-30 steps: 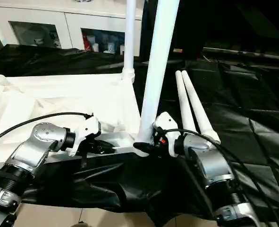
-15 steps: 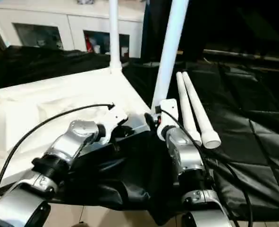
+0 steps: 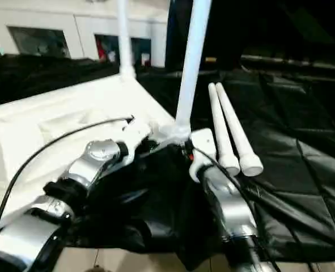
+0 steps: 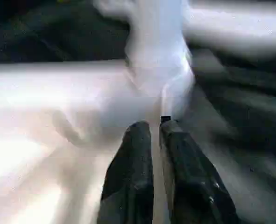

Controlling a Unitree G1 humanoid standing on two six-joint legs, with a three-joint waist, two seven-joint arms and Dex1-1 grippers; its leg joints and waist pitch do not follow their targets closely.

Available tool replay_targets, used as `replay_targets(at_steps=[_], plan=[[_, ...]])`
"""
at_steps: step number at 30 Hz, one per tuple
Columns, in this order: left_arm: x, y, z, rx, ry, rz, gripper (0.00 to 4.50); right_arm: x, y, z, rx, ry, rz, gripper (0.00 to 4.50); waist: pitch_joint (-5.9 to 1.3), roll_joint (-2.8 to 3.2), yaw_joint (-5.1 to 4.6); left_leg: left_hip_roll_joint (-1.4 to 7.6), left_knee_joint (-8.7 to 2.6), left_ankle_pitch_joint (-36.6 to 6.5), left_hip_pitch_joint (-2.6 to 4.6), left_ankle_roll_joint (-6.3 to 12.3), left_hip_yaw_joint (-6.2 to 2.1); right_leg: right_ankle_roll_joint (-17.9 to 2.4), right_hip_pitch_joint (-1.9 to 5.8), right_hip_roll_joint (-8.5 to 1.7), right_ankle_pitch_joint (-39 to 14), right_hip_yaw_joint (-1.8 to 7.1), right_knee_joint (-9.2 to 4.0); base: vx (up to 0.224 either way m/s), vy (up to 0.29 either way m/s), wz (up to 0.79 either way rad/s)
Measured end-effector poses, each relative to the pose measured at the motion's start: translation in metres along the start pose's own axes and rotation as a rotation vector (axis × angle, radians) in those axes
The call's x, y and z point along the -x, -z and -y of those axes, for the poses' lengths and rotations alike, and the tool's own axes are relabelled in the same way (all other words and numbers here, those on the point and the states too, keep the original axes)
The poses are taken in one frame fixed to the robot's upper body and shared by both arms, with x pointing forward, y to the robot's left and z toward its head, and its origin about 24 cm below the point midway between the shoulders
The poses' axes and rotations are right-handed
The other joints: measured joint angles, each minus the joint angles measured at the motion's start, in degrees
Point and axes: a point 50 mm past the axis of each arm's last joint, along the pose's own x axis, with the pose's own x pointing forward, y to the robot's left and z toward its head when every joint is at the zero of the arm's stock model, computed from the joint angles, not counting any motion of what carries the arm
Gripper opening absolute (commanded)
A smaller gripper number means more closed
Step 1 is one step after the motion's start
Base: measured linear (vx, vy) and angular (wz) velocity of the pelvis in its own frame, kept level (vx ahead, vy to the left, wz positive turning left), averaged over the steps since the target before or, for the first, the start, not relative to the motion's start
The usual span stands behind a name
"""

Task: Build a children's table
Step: Rotate leg to tighten, then rotate table base

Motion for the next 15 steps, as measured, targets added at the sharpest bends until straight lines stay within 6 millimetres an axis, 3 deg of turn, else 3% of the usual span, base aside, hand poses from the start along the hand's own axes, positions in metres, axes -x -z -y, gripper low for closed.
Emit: replay_targets(at_steps=[4,6,9,11,14,15], plan=[[0.014,-0.027,-0.032,-0.036,-0.183,0.115,0.98,-0.002,0.002,-0.009,-0.009,0.005,-0.017,3.89,0.03,0.27,-0.53,0.01,-0.06,0.0,0.06,-0.01,0.01,-0.1,0.0,0.01,0.0,-0.01,0.03,0.0,0.0,0.0],[0.027,-0.027,-0.045,-0.04,-0.254,0.126,1.2,-0.004,0.002,-0.011,-0.015,0.012,-0.019,3.89,0.04,0.25,-0.88,0.01,-0.06,0.0,0.11,-0.02,0.01,0.0,0.03,0.01,0.0,0.0,0.02,0.0,0.0,0.0],[0.062,-0.012,-0.069,-0.062,-0.388,0.063,1.32,-0.007,0.001,-0.016,-0.02,0.003,-0.03,3.89,0.17,0.02,-1.53,0.03,-0.14,0.0,0.11,-0.04,0.04,0.0,0.02,0.03,0.0,0.02,0.04,0.0,0.0,0.0],[0.094,0.002,-0.087,-0.092,-0.49,-0.02,1.64,-0.012,0.001,-0.018,-0.017,-0.009,-0.046,3.89,0.44,-0.44,-1.7,0.13,-0.2,0.1,0.17,-0.13,-0.04,-0.1,-0.01,0.17,-0.1,-0.04,0.06,0.0,0.0,0.0],[0.12,0.013,-0.098,-0.107,-0.574,-0.09,1.77,-0.018,0.002,-0.02,-0.012,-0.016,-0.067,3.89,0.82,-1.26,-0.81,0.15,-0.2,0.1,0.08,-0.14,-0.04,-0.1,-0.03,0.14,-0.2,-0.07,0.05,0.0,0.0,0.0],[0.131,0.015,-0.1,-0.128,-0.596,-0.117,1.9,-0.023,0.0,-0.023,-0.016,-0.026,-0.068,3.89,0.92,-1.48,-0.94,0.14,-0.22,0.1,0.11,-0.14,0.0,-0.1,-0.03,0.13,-0.2,-0.04,0.06,0.0,0.0,0.0]])
